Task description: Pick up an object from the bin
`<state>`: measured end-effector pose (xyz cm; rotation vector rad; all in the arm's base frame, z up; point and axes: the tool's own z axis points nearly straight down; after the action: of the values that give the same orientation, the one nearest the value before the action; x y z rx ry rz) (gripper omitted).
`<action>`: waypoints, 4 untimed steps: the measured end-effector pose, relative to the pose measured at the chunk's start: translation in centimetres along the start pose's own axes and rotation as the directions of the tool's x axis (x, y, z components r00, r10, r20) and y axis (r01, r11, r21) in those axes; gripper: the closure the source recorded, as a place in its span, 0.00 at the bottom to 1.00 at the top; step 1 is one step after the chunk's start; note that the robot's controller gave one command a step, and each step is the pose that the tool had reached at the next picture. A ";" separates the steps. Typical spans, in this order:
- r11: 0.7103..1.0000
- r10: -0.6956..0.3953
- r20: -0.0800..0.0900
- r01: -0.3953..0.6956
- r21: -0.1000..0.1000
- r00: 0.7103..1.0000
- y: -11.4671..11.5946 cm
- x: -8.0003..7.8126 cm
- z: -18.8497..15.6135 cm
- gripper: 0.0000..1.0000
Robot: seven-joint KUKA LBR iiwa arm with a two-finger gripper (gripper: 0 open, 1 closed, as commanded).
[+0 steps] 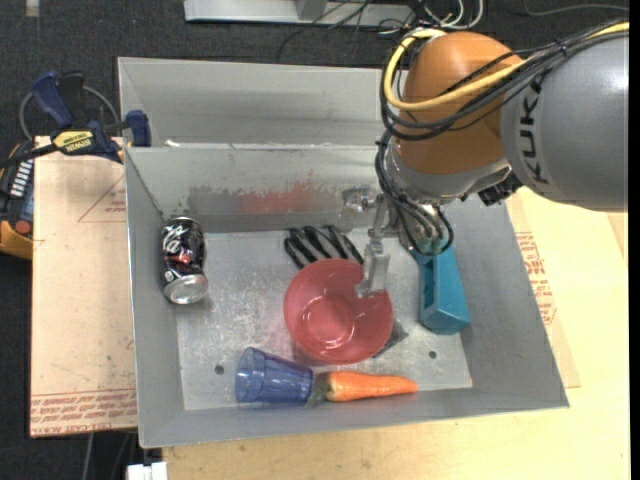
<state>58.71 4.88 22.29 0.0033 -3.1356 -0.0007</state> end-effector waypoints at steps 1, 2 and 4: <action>1.000 0.002 0.008 -0.002 -0.001 1.000 0.0 -0.1 -0.5 0.00; 0.993 0.119 0.008 -0.119 -0.003 0.993 -0.9 -5.0 13.5 0.00; 0.981 0.196 0.007 -0.196 -0.005 0.981 1.1 -5.4 12.3 0.00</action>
Offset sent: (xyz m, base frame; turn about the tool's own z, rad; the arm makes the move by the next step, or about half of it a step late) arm 0.0520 -0.0110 -0.1529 0.1347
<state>64.05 6.00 9.91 -0.3059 -3.1284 -0.0061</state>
